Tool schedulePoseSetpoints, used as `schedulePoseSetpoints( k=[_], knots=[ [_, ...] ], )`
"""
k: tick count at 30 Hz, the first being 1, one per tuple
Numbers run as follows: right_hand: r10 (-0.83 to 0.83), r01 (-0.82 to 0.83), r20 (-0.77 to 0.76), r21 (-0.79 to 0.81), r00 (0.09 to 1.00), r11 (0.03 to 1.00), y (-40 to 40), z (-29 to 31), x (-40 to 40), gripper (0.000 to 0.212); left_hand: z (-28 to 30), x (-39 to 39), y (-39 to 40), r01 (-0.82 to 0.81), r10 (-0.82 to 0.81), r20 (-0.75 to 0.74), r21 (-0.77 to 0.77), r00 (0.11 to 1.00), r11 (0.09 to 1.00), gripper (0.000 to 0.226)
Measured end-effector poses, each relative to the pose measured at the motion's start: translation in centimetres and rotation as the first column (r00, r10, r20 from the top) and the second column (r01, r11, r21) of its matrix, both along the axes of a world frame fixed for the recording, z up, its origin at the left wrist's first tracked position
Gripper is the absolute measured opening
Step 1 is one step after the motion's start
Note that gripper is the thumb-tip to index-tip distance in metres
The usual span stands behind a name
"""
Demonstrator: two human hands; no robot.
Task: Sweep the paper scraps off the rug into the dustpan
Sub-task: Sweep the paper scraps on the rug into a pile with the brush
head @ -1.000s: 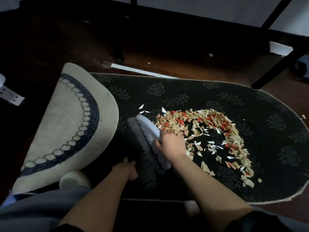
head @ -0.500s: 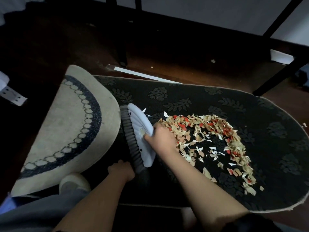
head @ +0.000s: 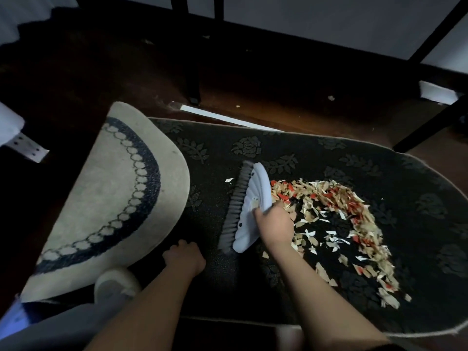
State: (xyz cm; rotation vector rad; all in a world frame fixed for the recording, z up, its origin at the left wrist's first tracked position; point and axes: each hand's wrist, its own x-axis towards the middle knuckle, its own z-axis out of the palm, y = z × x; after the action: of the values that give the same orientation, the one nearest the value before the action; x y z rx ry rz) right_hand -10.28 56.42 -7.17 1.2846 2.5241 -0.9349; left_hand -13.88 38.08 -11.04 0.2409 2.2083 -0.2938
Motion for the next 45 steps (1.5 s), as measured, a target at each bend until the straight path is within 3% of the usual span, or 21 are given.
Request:
schedulePoseSetpoints(
  k=[5, 7, 9, 11, 13, 16, 18, 21, 25, 27, 29, 31, 34, 41, 45],
  knots=[
    [0.119, -0.119, -0.053, -0.002, 0.992, 0.993, -2.0, 1.4, -2.1, 0.031, 0.8, -0.2, 0.6, -0.057, 0.068, -0.143, 0.081, 0.987, 0.995, 0.041],
    [0.141, -0.142, -0.020, -0.033, 0.990, 0.989, -2.8, 1.4, -3.7, 0.034, 1.1, -0.7, 0.3, -0.086, 0.140, -0.278, 0.197, 0.950, 0.977, 0.032],
    [0.138, -0.138, 0.013, -0.058, 0.990, 0.989, -3.0, 0.9, -4.5, 0.035, 1.3, -1.4, 0.3, -0.109, 0.230, -0.314, 0.359, 0.921, 0.927, 0.030],
    [0.094, -0.091, 0.031, -0.071, 0.995, 0.993, -2.5, 0.5, -4.2, 0.033, 1.6, -1.8, 0.9, -0.139, 0.298, -0.228, 0.529, 0.927, 0.837, 0.041],
    [0.032, -0.029, 0.043, -0.077, 0.999, 0.997, -1.4, 0.3, -3.1, 0.033, 1.9, -1.5, 2.1, -0.105, 0.240, -0.130, 0.635, 0.962, 0.766, 0.060],
    [0.027, -0.021, 0.057, -0.114, 0.998, 0.993, -0.9, 0.6, -1.9, 0.035, 1.7, -0.4, 4.2, 0.016, 0.008, -0.037, 0.603, 0.999, 0.798, 0.098],
    [0.095, -0.091, 0.011, -0.175, 0.995, 0.980, -1.3, 0.6, -2.0, 0.036, 1.2, -0.2, 5.4, -0.009, 0.034, -0.029, 0.607, 0.999, 0.794, 0.107],
    [0.247, -0.247, -0.025, -0.221, 0.969, 0.944, -1.7, 1.0, -2.3, 0.046, 0.9, -0.9, 6.7, -0.172, 0.299, -0.061, 0.702, 0.952, 0.691, 0.087],
    [0.330, -0.354, -0.130, -0.266, 0.935, 0.897, -0.7, 1.4, -0.4, 0.056, 1.6, -2.1, 8.1, -0.197, 0.445, -0.187, 0.702, 0.876, 0.684, 0.055],
    [0.347, -0.363, -0.122, -0.163, 0.930, 0.917, -0.2, 0.4, 1.6, 0.050, 2.1, -2.4, 7.8, -0.177, 0.496, -0.254, 0.724, 0.830, 0.667, 0.057],
    [0.498, -0.491, 0.049, -0.109, 0.866, 0.864, -0.2, -1.4, 3.7, 0.046, 2.4, -2.9, 6.8, -0.104, 0.521, -0.306, 0.779, 0.797, 0.618, 0.061],
    [0.664, -0.635, 0.205, -0.196, 0.719, 0.747, -0.6, -3.3, 5.6, 0.049, 2.3, -3.7, 5.6, -0.055, 0.537, -0.331, 0.812, 0.776, 0.581, 0.060],
    [0.756, -0.694, 0.256, -0.301, 0.602, 0.654, -1.3, -5.0, 7.4, 0.065, 1.8, -4.7, 4.4, -0.137, 0.592, -0.302, 0.802, 0.747, 0.581, 0.054],
    [0.804, -0.709, 0.305, -0.379, 0.511, 0.595, -1.3, -5.8, 6.7, 0.074, 1.0, -2.9, 7.0, -0.279, 0.541, -0.104, 0.766, 0.835, 0.579, 0.058],
    [0.816, -0.725, 0.332, -0.380, 0.473, 0.574, -1.3, -5.8, 6.5, 0.076, 1.5, -3.3, 5.3, -0.266, 0.495, -0.059, 0.784, 0.867, 0.561, 0.055]
  ],
)
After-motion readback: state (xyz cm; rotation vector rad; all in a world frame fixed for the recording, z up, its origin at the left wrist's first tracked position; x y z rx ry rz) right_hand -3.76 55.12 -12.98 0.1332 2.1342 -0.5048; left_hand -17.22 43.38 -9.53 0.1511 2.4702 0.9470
